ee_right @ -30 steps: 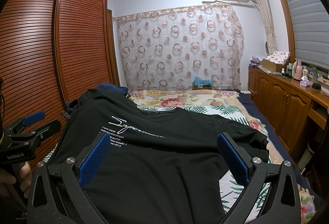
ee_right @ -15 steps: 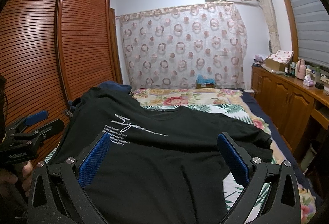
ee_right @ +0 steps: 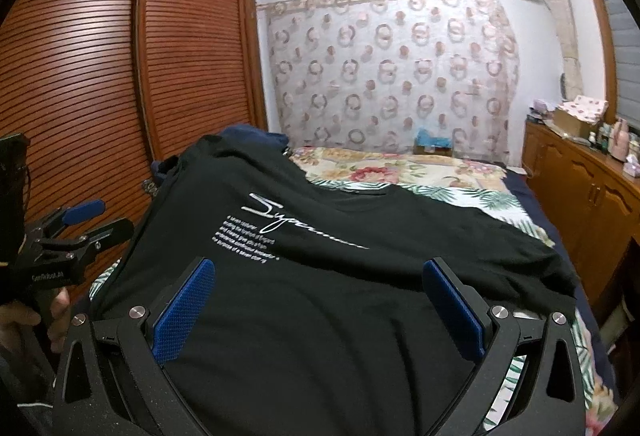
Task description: Fold small clothes
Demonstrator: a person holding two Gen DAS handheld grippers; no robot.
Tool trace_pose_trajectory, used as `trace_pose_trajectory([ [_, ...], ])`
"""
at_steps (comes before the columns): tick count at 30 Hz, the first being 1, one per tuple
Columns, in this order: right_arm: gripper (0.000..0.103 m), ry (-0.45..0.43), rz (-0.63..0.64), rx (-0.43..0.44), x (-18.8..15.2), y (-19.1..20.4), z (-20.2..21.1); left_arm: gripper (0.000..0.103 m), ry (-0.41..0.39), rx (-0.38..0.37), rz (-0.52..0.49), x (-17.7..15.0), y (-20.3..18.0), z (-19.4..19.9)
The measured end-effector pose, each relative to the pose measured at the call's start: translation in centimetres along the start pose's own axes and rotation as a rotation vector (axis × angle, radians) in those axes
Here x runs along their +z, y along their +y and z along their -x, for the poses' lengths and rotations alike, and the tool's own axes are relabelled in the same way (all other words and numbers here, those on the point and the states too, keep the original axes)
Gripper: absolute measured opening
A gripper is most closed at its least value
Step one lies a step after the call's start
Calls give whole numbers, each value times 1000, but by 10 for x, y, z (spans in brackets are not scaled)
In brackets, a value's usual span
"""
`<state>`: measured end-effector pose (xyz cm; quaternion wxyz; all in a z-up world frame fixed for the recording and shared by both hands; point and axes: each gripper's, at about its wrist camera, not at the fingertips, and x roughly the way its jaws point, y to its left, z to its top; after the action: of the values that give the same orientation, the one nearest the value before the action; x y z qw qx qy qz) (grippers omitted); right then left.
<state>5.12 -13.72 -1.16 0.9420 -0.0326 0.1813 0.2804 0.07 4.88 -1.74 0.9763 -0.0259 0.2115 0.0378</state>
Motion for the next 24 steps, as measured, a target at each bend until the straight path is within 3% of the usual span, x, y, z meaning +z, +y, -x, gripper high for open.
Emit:
trace_pose_trajectory([
  [11,103,127,-7,107,8,-27,-48,103,40,65,-7,8,44,-22],
  [16,97,157,-22,127,18,-44,-62,103,59,88,-8,22,64,-33],
  [20,91,174,-8,138,17,-40,-70,103,75,83,4,36,82,-47],
  [24,90,193,9,132,17,-28,-79,102,97,73,26,53,101,-63],
])
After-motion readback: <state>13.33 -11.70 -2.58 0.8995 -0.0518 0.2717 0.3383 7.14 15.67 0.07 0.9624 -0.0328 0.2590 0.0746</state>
